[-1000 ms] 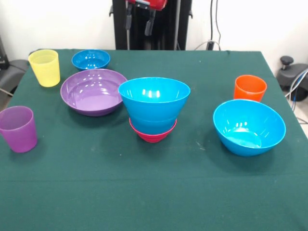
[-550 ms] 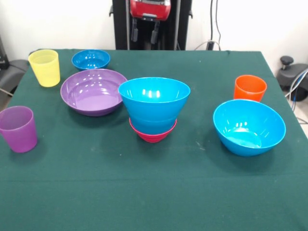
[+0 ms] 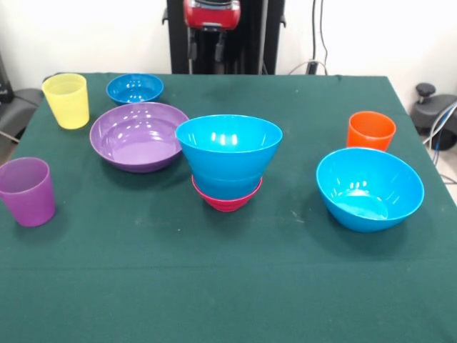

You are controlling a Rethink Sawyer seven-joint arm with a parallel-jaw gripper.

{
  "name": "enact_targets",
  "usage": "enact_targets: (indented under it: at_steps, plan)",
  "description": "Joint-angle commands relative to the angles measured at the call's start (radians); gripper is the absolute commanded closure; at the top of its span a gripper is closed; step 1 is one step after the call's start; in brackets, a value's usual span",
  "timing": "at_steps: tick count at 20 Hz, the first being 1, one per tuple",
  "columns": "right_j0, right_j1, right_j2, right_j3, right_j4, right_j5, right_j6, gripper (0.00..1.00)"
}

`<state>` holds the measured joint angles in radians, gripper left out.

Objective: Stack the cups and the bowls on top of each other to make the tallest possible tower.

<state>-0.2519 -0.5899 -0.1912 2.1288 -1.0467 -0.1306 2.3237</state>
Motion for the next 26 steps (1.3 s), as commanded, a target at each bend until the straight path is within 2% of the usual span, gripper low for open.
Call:
enact_targets:
  at_steps: [1,5,7,12,15,19,26]
  plan:
    - [-0.093,0.084,0.043,-0.077,-0.167,0.002,-0.07,0.0]
    - [-0.163,0.084,0.085,-0.108,-0.249,0.026,-0.072,0.0]
    - [-0.178,0.095,0.093,-0.125,-0.273,0.025,-0.066,0.0]
    - [-0.171,0.124,0.087,-0.168,-0.284,0.0,-0.047,0.0]
    - [-0.195,0.105,0.127,-0.163,-0.305,0.039,-0.04,0.0]
    - [-0.268,0.072,0.224,-0.139,-0.318,0.13,-0.074,0.0]
    - [-0.325,0.074,0.296,-0.159,-0.31,0.173,-0.116,0.0]
